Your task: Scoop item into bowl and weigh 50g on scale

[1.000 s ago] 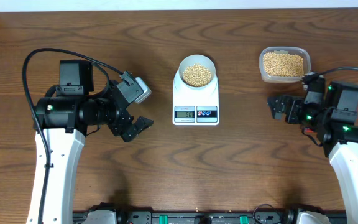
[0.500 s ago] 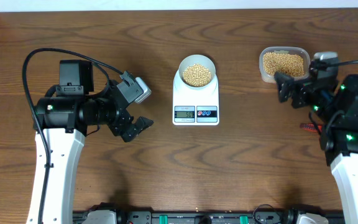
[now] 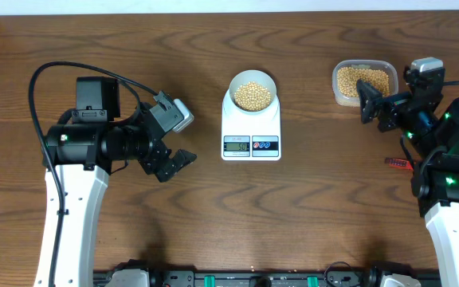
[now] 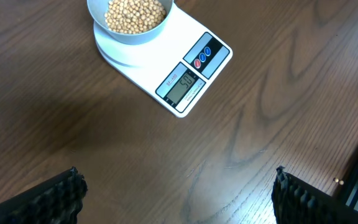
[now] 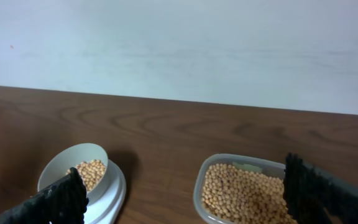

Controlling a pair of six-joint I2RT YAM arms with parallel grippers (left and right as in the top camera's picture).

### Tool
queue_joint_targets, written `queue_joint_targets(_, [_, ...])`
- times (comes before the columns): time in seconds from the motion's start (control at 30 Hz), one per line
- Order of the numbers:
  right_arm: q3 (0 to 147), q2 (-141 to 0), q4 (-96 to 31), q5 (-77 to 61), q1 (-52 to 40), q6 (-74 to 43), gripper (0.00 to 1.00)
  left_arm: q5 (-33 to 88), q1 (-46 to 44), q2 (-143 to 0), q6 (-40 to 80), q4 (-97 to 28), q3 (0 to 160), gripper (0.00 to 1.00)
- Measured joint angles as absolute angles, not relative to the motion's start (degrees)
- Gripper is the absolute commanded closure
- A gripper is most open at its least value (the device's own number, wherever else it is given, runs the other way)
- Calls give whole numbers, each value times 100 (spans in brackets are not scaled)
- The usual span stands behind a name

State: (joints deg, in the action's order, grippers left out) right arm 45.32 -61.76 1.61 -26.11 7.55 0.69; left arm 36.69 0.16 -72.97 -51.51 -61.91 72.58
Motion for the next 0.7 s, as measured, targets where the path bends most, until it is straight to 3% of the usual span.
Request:
queue_joint_targets(0.37, [4532,-6136,-375,-2696,753,71,1,3669,16,-7297,-5151,-6191,7258,2])
queue_joint_targets(0.7, [4536,-6136,-1984,-2709,735,80,1,3669,16,-7297,-5151,-6189,7258,2])
